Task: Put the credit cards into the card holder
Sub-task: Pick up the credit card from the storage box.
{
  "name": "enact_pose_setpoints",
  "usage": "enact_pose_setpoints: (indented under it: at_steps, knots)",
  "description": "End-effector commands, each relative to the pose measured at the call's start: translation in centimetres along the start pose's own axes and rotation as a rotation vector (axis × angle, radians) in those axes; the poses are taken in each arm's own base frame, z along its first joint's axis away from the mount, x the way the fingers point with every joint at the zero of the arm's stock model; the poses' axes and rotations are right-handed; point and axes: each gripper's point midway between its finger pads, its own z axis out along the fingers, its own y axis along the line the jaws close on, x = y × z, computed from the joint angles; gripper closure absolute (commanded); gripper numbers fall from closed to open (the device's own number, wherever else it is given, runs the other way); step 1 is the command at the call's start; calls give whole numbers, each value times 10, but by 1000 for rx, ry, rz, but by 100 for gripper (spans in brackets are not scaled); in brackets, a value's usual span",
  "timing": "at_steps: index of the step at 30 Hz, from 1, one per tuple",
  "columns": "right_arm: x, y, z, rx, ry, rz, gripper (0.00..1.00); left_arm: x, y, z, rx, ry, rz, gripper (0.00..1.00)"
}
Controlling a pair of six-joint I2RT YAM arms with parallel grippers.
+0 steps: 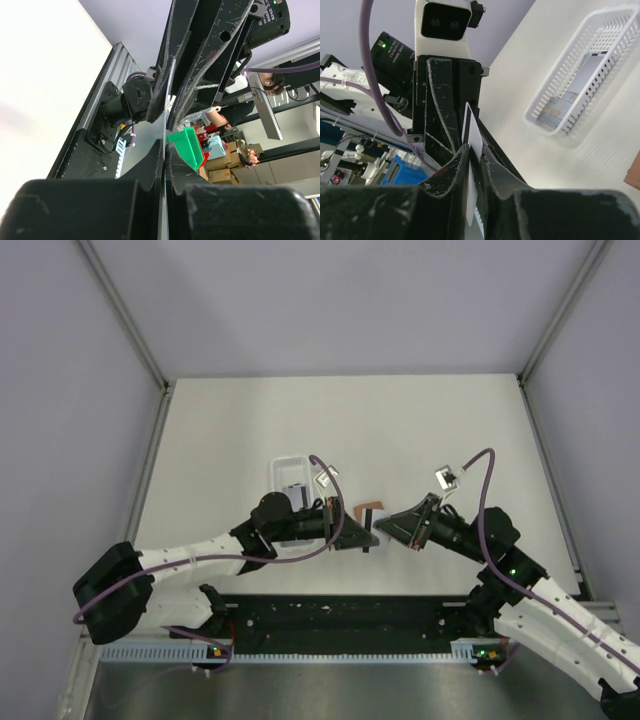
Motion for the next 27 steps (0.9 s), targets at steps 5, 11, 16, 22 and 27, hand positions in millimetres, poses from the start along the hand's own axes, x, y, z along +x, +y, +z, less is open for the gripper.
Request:
enact_pose_setpoints:
  at_steps: [5,11,16,22,27]
  knots:
    - [-9,18,-1,-69,-18,-9,100,-9,-16,4,89,-39,37,92]
    - [-13,15,-2,-42,-41,13,100,-9,-14,3,95,-54,26,77]
    - [-12,11,-4,-12,-43,24,100,-13,-15,2,111,-86,21,68]
    - [-11,9,-4,-4,-36,34,100,-16,-16,4,120,-101,12,66]
    - [-9,3,-4,17,-38,36,100,-17,-15,4,117,-110,0,81]
